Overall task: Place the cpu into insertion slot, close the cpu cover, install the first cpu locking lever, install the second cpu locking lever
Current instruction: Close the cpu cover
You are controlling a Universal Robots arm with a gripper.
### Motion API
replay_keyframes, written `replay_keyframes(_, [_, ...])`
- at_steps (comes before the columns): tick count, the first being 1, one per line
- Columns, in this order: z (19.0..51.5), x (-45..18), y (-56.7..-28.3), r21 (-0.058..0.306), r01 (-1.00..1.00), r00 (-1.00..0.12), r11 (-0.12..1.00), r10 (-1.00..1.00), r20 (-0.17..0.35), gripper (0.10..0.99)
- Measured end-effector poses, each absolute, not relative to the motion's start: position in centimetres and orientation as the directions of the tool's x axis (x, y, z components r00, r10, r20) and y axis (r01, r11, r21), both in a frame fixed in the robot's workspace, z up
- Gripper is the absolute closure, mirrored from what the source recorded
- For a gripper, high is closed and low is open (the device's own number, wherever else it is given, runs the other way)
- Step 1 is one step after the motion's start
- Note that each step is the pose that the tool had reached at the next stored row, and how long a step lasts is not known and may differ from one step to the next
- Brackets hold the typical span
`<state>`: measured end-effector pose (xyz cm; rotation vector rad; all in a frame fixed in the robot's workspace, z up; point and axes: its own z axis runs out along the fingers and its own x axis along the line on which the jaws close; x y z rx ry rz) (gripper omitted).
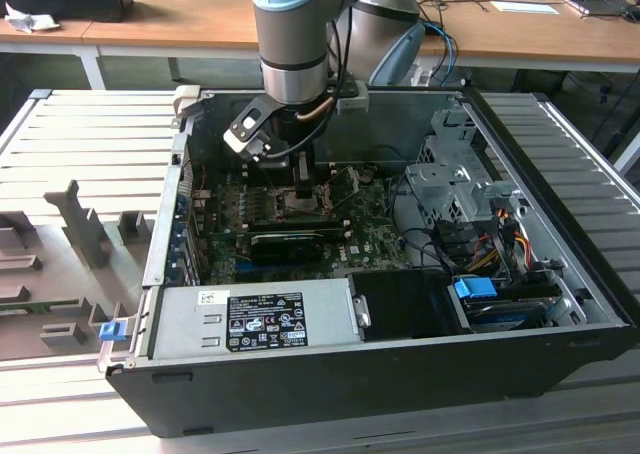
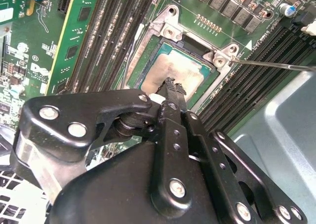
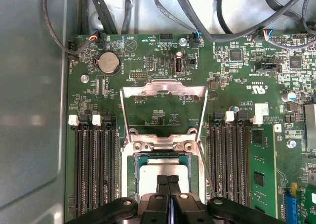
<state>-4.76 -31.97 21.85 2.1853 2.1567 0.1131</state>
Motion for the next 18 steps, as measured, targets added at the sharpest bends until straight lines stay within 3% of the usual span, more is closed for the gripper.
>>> replay_keyframes(18, [24.1,-3.9,-32.0,0.085,0.996,0.015,-0.015,1.000,0.003,0.980])
